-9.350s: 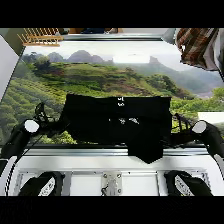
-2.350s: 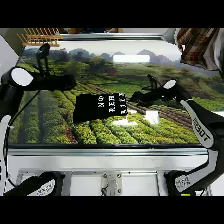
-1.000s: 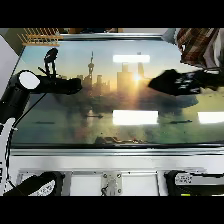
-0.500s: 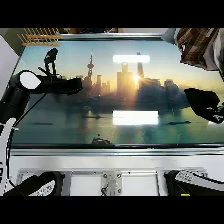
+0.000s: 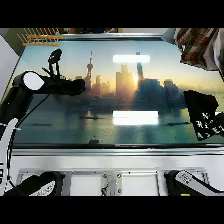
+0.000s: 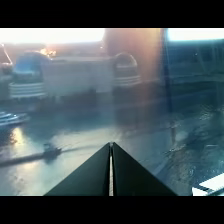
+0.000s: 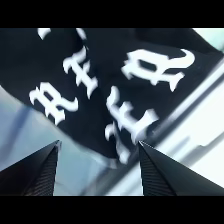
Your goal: Fold the clothes and pants, and hang the long-sleeved shirts on hangers.
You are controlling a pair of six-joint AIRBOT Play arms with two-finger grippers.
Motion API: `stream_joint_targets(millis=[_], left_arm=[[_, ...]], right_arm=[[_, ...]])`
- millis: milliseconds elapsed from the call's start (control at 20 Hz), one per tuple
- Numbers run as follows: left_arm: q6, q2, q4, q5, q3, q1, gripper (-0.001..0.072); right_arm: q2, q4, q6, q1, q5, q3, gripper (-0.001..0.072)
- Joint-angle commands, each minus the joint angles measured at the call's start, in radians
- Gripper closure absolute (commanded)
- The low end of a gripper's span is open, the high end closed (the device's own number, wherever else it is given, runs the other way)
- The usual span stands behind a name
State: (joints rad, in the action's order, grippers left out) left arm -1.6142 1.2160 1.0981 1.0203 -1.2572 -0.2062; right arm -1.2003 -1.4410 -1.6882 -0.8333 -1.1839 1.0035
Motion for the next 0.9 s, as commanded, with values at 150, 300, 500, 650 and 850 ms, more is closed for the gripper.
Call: stream_joint_targets(millis=[150, 300, 500, 650, 850], left_arm=[[0.002, 0.0, 0.001, 0.011, 0.0, -0.002, 0.07], [0.002, 0.0, 0.001, 0.008, 0.0, -0.002, 0.07], [0.002, 0.0, 0.001, 0.009, 0.0, -0.002, 0.07], [0.002, 0.0, 0.0, 0.007, 0.0, -0.002, 0.07], [0.002, 0.0, 0.0, 0.007, 0.0, -0.002, 0.07]], right_arm=[[0.212, 0.146, 0.146, 0.021, 0.053, 0.017, 0.0176], [0.29, 0.478, 0.327, 0.148, 0.057, 0.017, 0.0176], [0.3, 0.639, 0.496, 0.494, 0.051, 0.016, 0.0185], [0.294, 0.633, 0.568, 0.686, 0.051, 0.017, 0.0427], [0.294, 0.635, 0.567, 0.767, 0.049, 0.016, 0.0694]])
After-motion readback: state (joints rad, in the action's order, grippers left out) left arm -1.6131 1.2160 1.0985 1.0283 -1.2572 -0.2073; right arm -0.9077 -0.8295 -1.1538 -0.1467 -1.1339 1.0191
